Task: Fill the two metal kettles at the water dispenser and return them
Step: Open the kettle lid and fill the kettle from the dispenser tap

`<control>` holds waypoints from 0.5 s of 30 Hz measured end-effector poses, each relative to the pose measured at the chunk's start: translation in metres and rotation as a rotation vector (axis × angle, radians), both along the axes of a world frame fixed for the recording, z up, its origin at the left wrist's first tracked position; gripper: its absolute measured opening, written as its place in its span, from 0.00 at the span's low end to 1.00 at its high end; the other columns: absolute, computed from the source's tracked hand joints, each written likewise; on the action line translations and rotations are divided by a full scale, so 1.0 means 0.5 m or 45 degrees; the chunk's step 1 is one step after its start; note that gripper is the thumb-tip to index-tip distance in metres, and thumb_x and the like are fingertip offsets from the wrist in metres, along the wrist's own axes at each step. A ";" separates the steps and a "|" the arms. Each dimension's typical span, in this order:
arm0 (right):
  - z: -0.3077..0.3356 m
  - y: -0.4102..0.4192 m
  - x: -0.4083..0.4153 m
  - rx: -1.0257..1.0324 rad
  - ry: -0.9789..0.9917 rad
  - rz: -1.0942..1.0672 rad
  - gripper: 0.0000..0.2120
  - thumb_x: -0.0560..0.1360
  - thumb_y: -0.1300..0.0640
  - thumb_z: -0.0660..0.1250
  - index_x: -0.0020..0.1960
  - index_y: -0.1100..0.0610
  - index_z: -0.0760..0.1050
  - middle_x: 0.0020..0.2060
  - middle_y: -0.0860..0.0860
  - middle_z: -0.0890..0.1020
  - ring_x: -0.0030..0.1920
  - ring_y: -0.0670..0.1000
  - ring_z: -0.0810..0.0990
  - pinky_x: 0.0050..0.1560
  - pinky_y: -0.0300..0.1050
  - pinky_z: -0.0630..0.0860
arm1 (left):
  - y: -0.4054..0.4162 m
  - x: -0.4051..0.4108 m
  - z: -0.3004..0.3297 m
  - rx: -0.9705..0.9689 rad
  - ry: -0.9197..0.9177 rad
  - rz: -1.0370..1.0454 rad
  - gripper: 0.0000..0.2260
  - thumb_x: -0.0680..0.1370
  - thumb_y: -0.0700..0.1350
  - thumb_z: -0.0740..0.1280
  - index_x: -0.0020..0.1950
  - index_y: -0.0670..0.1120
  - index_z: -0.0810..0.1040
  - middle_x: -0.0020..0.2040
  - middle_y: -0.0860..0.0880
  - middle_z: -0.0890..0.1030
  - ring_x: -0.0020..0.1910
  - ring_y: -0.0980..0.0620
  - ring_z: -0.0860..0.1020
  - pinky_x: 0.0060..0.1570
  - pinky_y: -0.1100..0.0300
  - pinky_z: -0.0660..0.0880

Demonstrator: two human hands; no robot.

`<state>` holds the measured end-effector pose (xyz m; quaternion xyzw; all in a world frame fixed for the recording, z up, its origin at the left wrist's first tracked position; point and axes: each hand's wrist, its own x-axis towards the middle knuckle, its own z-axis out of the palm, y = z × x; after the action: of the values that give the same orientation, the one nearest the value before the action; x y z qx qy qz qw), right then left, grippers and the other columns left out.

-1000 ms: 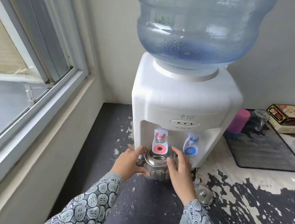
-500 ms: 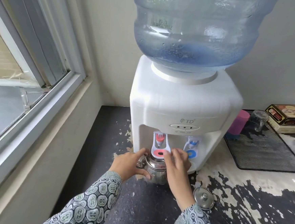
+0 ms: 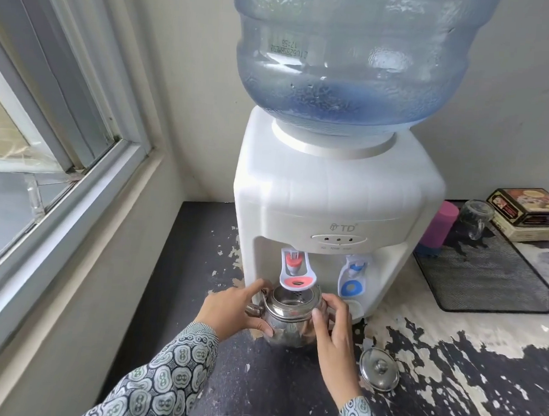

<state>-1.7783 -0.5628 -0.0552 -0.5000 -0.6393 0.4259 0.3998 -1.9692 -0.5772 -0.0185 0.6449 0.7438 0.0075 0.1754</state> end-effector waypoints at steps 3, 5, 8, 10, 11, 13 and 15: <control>0.002 0.000 0.000 -0.025 0.003 0.026 0.11 0.75 0.50 0.60 0.56 0.40 0.65 0.59 0.51 0.71 0.61 0.45 0.69 0.63 0.39 0.64 | 0.000 -0.004 -0.003 -0.008 0.000 -0.006 0.40 0.59 0.72 0.66 0.67 0.60 0.59 0.53 0.48 0.81 0.51 0.45 0.79 0.47 0.52 0.75; 0.004 -0.003 -0.003 -0.030 -0.011 0.031 0.13 0.75 0.50 0.59 0.59 0.42 0.64 0.61 0.50 0.69 0.62 0.43 0.67 0.62 0.37 0.62 | 0.001 -0.007 -0.005 -0.016 0.007 -0.005 0.40 0.58 0.72 0.66 0.67 0.60 0.59 0.53 0.48 0.81 0.52 0.45 0.79 0.48 0.51 0.75; 0.009 -0.005 -0.006 -0.007 -0.056 0.061 0.15 0.77 0.51 0.57 0.62 0.40 0.62 0.60 0.47 0.65 0.60 0.37 0.66 0.60 0.29 0.59 | 0.004 -0.012 -0.007 -0.030 0.004 -0.004 0.40 0.58 0.72 0.66 0.66 0.61 0.59 0.53 0.48 0.81 0.52 0.44 0.79 0.48 0.51 0.75; 0.015 -0.004 -0.005 0.013 -0.080 0.088 0.15 0.78 0.52 0.56 0.62 0.40 0.63 0.57 0.48 0.65 0.54 0.29 0.66 0.53 0.20 0.59 | 0.005 -0.014 -0.007 -0.030 -0.002 -0.003 0.40 0.58 0.72 0.66 0.66 0.61 0.60 0.53 0.47 0.81 0.53 0.44 0.79 0.49 0.51 0.75; 0.018 -0.001 -0.003 0.016 -0.082 0.096 0.14 0.78 0.53 0.57 0.62 0.41 0.64 0.56 0.48 0.66 0.52 0.26 0.66 0.50 0.17 0.60 | 0.005 -0.014 -0.008 -0.025 -0.006 -0.004 0.40 0.58 0.72 0.66 0.66 0.61 0.60 0.53 0.47 0.81 0.52 0.44 0.79 0.49 0.51 0.75; 0.021 0.004 0.002 0.020 -0.097 0.114 0.14 0.78 0.55 0.57 0.62 0.44 0.65 0.56 0.49 0.67 0.49 0.24 0.66 0.47 0.16 0.61 | 0.004 -0.014 -0.009 -0.012 -0.014 -0.009 0.39 0.58 0.72 0.67 0.65 0.61 0.61 0.52 0.48 0.81 0.52 0.45 0.79 0.48 0.51 0.75; 0.022 0.010 0.007 0.021 -0.135 0.130 0.13 0.77 0.53 0.58 0.60 0.42 0.65 0.56 0.49 0.68 0.50 0.25 0.67 0.47 0.17 0.63 | 0.004 -0.014 -0.008 -0.006 -0.020 -0.016 0.39 0.58 0.71 0.67 0.65 0.60 0.61 0.51 0.48 0.81 0.51 0.46 0.79 0.47 0.52 0.75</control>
<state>-1.7749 -0.5578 -0.0441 -0.4854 -0.6878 0.4134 0.3470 -1.9763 -0.5753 -0.0226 0.6491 0.7383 0.0099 0.1828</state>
